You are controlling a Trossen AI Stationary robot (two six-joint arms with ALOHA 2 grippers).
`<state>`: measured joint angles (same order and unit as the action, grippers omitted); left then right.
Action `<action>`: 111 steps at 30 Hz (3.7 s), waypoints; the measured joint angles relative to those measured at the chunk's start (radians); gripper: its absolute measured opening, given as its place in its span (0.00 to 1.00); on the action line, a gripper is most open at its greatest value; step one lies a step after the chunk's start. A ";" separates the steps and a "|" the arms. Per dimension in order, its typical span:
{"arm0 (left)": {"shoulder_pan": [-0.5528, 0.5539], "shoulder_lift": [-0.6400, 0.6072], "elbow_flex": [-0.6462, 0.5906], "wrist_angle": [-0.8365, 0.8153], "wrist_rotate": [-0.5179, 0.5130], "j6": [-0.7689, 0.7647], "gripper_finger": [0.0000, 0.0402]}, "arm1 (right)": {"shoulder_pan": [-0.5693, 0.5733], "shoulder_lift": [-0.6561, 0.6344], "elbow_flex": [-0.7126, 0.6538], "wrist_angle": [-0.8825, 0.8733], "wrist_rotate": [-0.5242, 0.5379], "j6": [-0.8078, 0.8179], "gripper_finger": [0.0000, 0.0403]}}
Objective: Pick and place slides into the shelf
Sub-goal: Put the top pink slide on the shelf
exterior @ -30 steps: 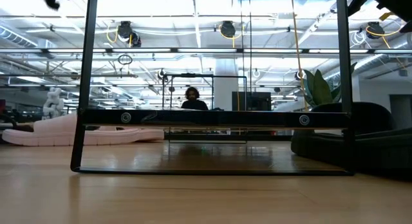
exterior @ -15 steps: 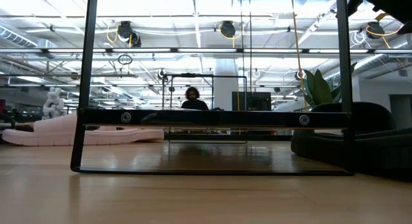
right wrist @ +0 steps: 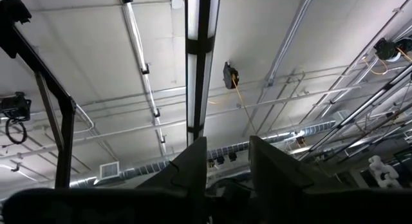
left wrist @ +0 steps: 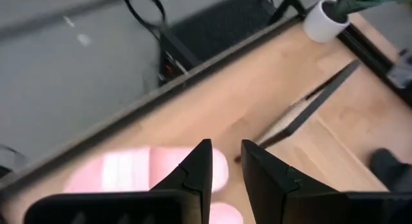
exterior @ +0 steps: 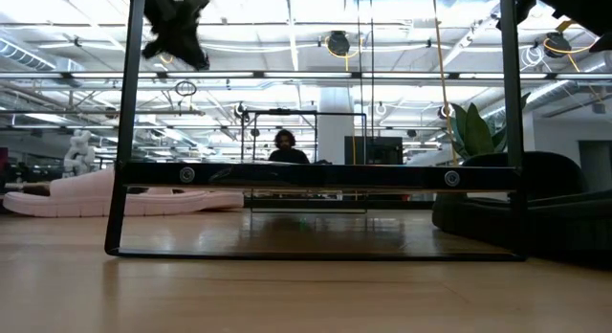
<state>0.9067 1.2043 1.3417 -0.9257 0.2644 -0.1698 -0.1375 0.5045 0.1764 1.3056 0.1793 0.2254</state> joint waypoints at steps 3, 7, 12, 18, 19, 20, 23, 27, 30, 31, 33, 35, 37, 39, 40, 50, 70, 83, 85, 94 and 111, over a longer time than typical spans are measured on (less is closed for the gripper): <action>0.158 0.000 -0.086 0.016 0.167 0.033 0.20 | 0.000 0.000 0.000 -0.001 0.000 -0.006 0.27; 0.305 0.018 -0.231 0.118 0.241 0.026 0.20 | 0.000 0.000 0.000 -0.001 0.002 -0.014 0.27; 0.346 0.018 -0.389 0.319 0.337 -0.022 0.20 | 0.000 0.000 0.000 -0.001 0.004 -0.082 0.27; 0.337 0.030 -0.479 0.400 0.339 -0.052 0.20 | 0.000 0.000 0.000 -0.004 0.007 -0.096 0.27; 0.336 0.031 -0.491 0.400 0.337 -0.053 0.20 | 0.000 0.000 0.000 -0.008 0.007 -0.096 0.27; 0.334 0.033 -0.501 0.396 0.339 -0.054 0.20 | 0.000 0.000 0.000 -0.011 0.006 -0.099 0.27; 0.335 0.038 -0.532 0.402 0.344 -0.054 0.20 | 0.000 0.001 0.000 -0.021 0.006 -0.107 0.27; 0.334 0.062 -0.579 0.404 0.338 -0.072 0.22 | 0.000 0.002 0.000 -0.031 0.006 -0.107 0.27; 0.327 0.089 -0.597 0.410 0.333 -0.075 0.27 | 0.000 0.004 0.000 -0.033 0.003 -0.111 0.27; 0.326 0.102 -0.601 0.409 0.324 -0.076 0.30 | 0.000 0.005 0.000 -0.034 0.004 -0.111 0.27; 0.325 0.122 -0.602 0.407 0.300 -0.076 0.36 | 0.000 0.006 0.000 -0.038 0.004 -0.112 0.27; 0.325 0.132 -0.602 0.426 0.265 -0.092 0.42 | 0.000 0.007 0.000 -0.042 0.004 -0.109 0.27; 0.325 0.134 -0.602 0.451 0.240 -0.115 0.49 | 0.000 0.007 0.000 -0.043 0.003 -0.109 0.27; 0.325 0.127 -0.602 0.486 0.209 -0.146 0.54 | 0.000 0.007 0.000 -0.043 0.004 -0.108 0.27; 0.325 0.121 -0.602 0.504 0.192 -0.163 0.56 | 0.000 0.007 0.000 -0.043 0.004 -0.108 0.27; 0.325 0.145 -0.601 0.551 0.044 -0.165 0.64 | 0.000 0.007 0.000 -0.043 0.006 -0.110 0.27; 0.269 0.264 -0.601 0.647 0.048 -0.184 0.64 | 0.000 0.006 0.000 -0.042 0.004 -0.081 0.27; 0.270 0.264 -0.601 0.612 0.138 -0.166 0.64 | 0.000 0.006 0.000 -0.042 0.005 -0.081 0.27; 0.271 0.264 -0.601 0.606 0.175 -0.166 0.64 | 0.000 0.006 0.000 -0.042 0.006 -0.081 0.27; 0.271 0.264 -0.601 0.591 0.207 -0.156 0.57 | 0.000 0.006 0.000 -0.042 0.007 -0.084 0.27; 0.290 0.264 -0.601 0.587 0.236 -0.122 0.02 | 0.000 0.006 0.000 -0.042 0.007 -0.081 0.27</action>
<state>1.1964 1.4681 0.7406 -0.3383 0.5000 -0.2918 -0.1379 0.5110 0.1764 1.2633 0.1867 0.1444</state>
